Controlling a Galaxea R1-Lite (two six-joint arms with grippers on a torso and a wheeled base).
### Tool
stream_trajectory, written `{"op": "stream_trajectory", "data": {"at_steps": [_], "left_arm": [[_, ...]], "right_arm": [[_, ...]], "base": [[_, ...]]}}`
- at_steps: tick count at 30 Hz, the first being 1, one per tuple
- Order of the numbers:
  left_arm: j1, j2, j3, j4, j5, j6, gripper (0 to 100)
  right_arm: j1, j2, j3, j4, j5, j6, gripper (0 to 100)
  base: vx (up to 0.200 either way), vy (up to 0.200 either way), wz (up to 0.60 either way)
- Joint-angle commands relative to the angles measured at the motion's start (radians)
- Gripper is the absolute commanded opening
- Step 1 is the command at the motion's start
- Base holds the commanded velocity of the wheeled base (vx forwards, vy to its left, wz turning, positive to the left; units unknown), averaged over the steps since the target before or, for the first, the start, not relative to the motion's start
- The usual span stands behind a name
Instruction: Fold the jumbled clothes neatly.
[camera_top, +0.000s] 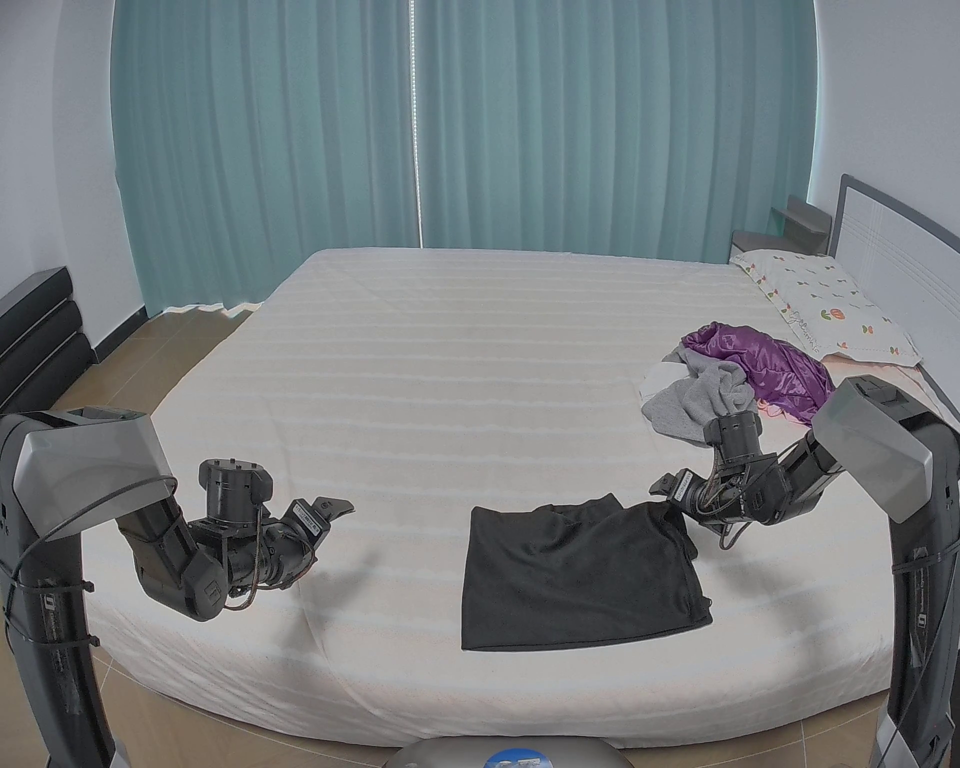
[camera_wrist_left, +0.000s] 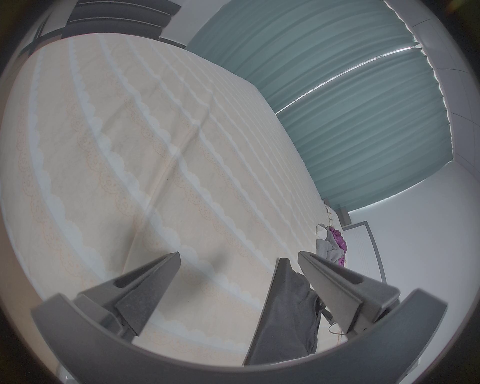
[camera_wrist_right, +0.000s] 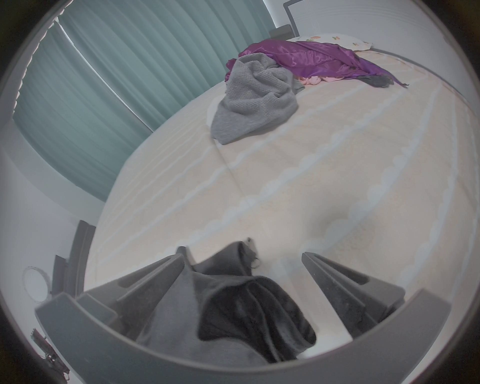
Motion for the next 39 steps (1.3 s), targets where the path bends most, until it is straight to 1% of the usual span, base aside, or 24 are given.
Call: {"op": "stream_trajectory", "data": {"at_steps": [1,5,7,8,10,16,20,25,29,30,32,33,37,39], "left_arm": [[0.000,0.000,0.000,0.000,0.000,-0.001,100],[0.001,0.000,0.000,0.000,0.000,-0.001,100],[0.001,0.001,0.000,0.000,0.000,-0.001,100],[0.000,0.000,0.000,0.000,0.000,0.000,100],[0.001,0.001,0.000,0.000,0.000,-0.001,100],[0.001,0.001,0.000,0.000,0.000,-0.001,100],[0.001,0.000,0.000,0.000,0.000,-0.001,100],[0.000,0.000,0.000,0.000,0.000,-0.001,100],[0.001,0.001,0.000,0.000,0.000,-0.001,100],[0.001,0.001,-0.002,0.000,0.000,-0.001,100],[0.000,0.001,-0.002,0.000,0.000,-0.001,100],[0.000,0.001,-0.002,0.000,0.000,-0.001,100],[-0.002,0.001,-0.003,0.000,0.005,0.000,100],[-0.006,0.009,-0.009,0.001,0.020,0.005,100]], "right_arm": [[-0.022,-0.016,0.005,-0.035,0.042,0.005,100],[-0.016,-0.036,0.017,-0.081,0.083,0.004,100],[-0.013,-0.044,0.020,-0.084,0.092,0.004,100],[-0.006,-0.061,0.031,-0.083,0.117,0.004,100],[0.007,-0.081,0.048,-0.076,0.129,0.004,100],[0.030,-0.140,0.123,-0.060,0.123,-0.005,100],[0.043,-0.154,0.149,-0.021,0.121,-0.001,100],[0.044,-0.114,0.129,-0.024,0.117,0.002,100],[0.046,-0.067,0.069,-0.018,0.115,0.013,100],[0.052,-0.044,0.048,-0.018,0.101,0.016,0],[0.050,-0.015,0.011,-0.017,0.061,0.013,0],[0.049,-0.008,0.002,-0.017,0.054,0.015,0],[0.040,-0.002,0.000,-0.018,0.045,0.018,0],[0.027,-0.007,-0.004,-0.018,0.037,0.021,0]], "base": [[0.000,0.000,0.00],[0.000,0.000,0.00],[0.000,0.000,0.00],[0.000,0.000,0.00],[0.000,0.000,0.00],[0.000,0.000,0.00],[0.000,0.000,0.00],[0.000,0.000,0.00],[0.000,0.000,0.00],[0.000,0.000,0.00],[0.000,0.000,0.00],[0.000,0.000,0.00],[0.000,0.000,0.00],[0.000,0.000,0.00]]}}
